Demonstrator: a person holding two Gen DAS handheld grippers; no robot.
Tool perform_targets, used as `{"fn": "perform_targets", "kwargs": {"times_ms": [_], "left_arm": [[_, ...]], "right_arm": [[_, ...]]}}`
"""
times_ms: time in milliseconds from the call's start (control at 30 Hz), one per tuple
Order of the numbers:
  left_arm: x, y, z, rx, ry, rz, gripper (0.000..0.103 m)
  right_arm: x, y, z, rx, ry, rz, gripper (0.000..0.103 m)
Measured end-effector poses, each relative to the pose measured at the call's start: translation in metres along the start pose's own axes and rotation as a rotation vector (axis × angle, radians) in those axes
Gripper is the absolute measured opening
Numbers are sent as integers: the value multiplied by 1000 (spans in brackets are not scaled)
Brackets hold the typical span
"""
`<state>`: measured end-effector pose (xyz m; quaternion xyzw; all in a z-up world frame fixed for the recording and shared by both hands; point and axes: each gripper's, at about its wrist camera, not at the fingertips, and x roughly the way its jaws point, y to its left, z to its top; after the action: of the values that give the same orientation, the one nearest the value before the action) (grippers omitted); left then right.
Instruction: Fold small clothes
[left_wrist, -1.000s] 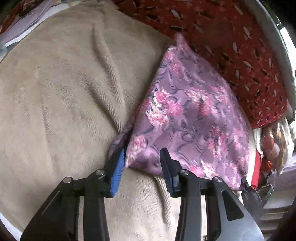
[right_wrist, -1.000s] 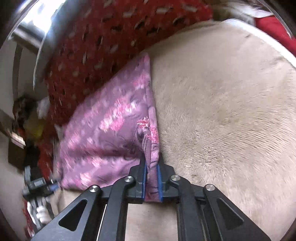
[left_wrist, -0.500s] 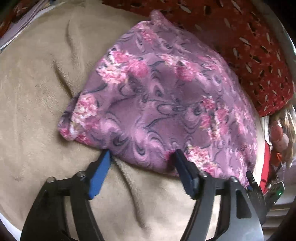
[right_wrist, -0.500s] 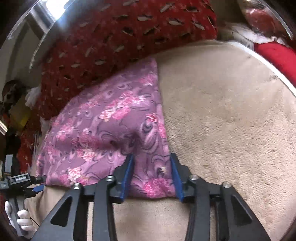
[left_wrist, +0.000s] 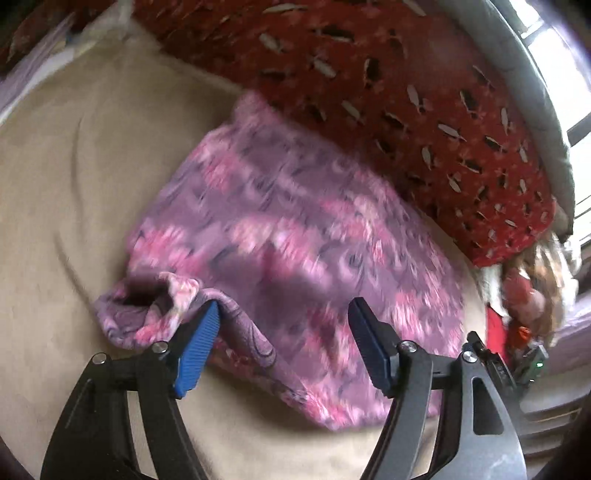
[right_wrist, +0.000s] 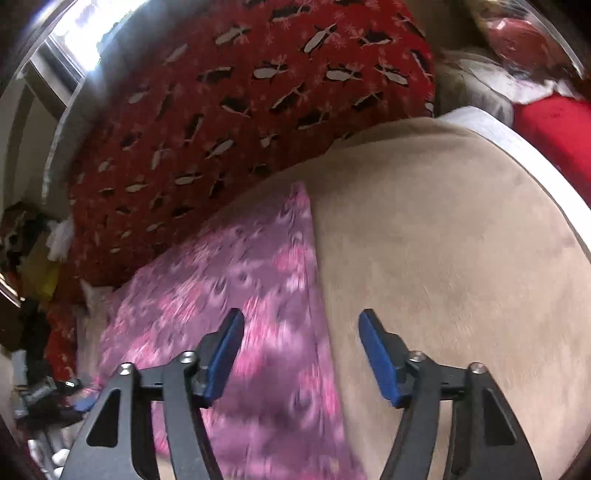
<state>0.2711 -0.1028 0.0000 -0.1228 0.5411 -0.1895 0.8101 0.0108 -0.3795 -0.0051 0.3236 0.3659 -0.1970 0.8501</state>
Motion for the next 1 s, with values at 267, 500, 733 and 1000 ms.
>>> {"fn": "perform_targets", "kwargs": {"times_ms": [267,500,733,1000], "left_arm": [[31,-23,-8,60,-11,185,71],[-68,0,9,-47,-127,-60,78],[9,-3,17,42,-49,95,85],[43,-5,-4,101,1,210,86]], "right_arm": [[34,10,-6,-102,3,-45,46],[29,2,-12,-80,-27,-2,47],[24,10,-2,-70,15,-53,48],[22,43,13,-122,-41,-43,59]]}}
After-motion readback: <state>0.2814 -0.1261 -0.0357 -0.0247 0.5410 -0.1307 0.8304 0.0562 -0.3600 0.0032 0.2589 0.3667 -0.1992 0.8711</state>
